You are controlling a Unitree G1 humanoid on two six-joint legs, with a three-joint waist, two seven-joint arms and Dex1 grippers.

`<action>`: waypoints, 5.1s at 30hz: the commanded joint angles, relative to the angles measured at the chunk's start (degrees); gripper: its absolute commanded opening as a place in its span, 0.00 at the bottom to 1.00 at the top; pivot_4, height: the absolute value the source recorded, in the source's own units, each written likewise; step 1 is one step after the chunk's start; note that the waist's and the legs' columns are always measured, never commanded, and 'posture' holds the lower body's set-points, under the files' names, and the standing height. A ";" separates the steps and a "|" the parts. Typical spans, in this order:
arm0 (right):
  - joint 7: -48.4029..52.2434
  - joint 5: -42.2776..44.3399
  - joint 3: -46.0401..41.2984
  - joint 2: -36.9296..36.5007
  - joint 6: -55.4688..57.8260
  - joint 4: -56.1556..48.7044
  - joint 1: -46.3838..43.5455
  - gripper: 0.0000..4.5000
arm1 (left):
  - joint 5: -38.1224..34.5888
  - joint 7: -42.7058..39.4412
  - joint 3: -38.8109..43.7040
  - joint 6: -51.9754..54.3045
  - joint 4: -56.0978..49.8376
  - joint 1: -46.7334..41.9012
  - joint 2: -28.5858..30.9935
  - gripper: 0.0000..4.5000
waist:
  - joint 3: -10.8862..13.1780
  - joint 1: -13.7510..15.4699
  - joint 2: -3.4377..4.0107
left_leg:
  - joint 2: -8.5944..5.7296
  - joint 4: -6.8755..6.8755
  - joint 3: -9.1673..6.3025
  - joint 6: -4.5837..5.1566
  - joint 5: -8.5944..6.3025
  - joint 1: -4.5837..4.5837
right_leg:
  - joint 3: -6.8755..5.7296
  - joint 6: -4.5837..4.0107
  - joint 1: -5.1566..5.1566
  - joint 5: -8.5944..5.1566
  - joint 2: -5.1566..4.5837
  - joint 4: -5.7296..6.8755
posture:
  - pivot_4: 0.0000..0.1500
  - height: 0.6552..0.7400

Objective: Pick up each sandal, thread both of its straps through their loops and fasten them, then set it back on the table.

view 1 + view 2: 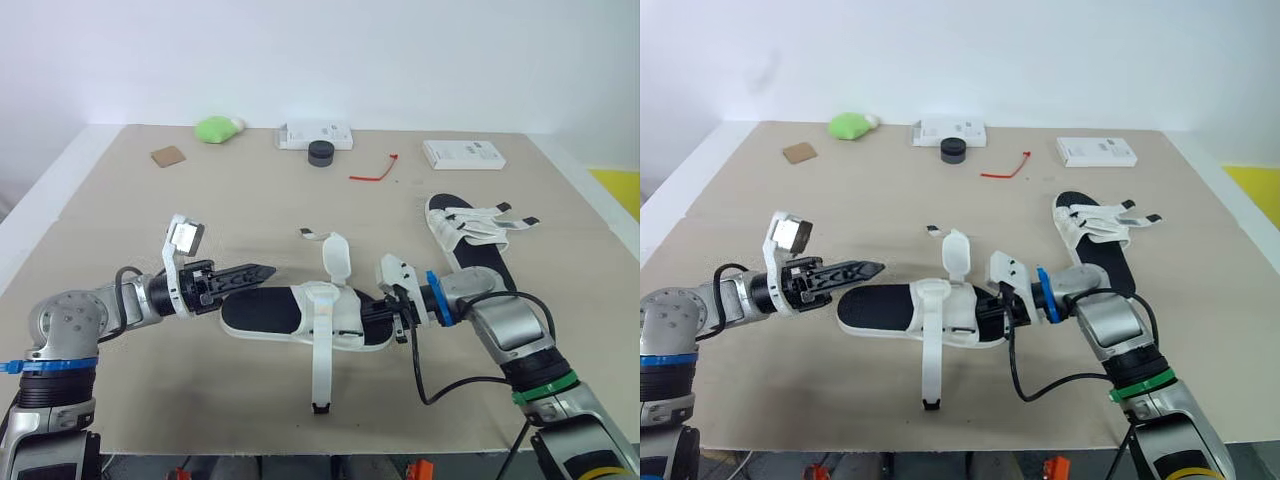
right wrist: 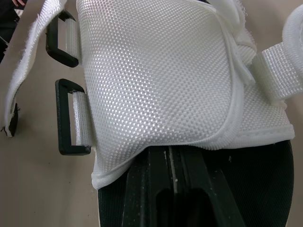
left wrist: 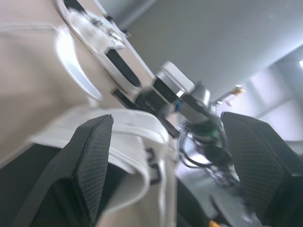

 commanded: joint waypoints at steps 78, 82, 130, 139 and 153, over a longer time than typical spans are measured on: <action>-2.30 -2.47 3.87 0.76 1.63 2.26 2.71 0.00 | 16.20 -11.64 -12.05 6.72 20.23 -24.38 -7.38 0.00 | 0.13 -0.39 -0.09 | 0.13 0.17 -0.04 0.04 -0.07 0.20 | 0.58 -0.01 0.09 0.13 0.51 0.13 | 1.00 1.00; -2.72 -2.31 3.53 0.58 2.04 1.60 3.17 0.00 | 18.51 -16.83 -16.34 7.96 20.93 -25.44 -5.63 0.00 | 0.13 -0.36 -0.08 | 0.13 0.17 -0.05 0.04 -0.07 0.20 | 0.58 -0.01 0.09 0.13 0.52 0.13 | 1.00 1.00; -3.20 -1.92 3.17 0.11 2.79 0.53 3.75 0.00 | 35.89 -36.46 -24.55 -2.20 31.21 -30.47 -6.26 0.00 | 0.13 -0.27 -0.06 | 0.14 0.20 -0.02 0.05 -0.07 0.13 | 0.62 -0.03 0.03 0.12 0.54 0.21 | 1.00 1.00; -3.22 -1.91 3.17 0.10 2.81 0.51 3.76 0.00 | 36.10 -36.49 -24.31 -1.85 30.85 -30.34 -6.31 0.00 | 0.13 -0.28 -0.06 | 0.14 0.21 -0.02 0.05 -0.06 0.13 | 0.62 -0.02 0.03 0.13 0.54 0.22 | 1.00 1.00; -3.31 -1.84 3.21 0.35 2.76 0.74 3.63 0.00 | 36.14 -36.41 -25.20 -0.52 27.58 -27.91 -5.27 0.00 | 0.13 -0.29 -0.05 | 0.14 0.21 -0.02 0.05 -0.07 0.14 | 0.63 -0.03 0.03 0.11 0.55 0.25 | 1.00 1.00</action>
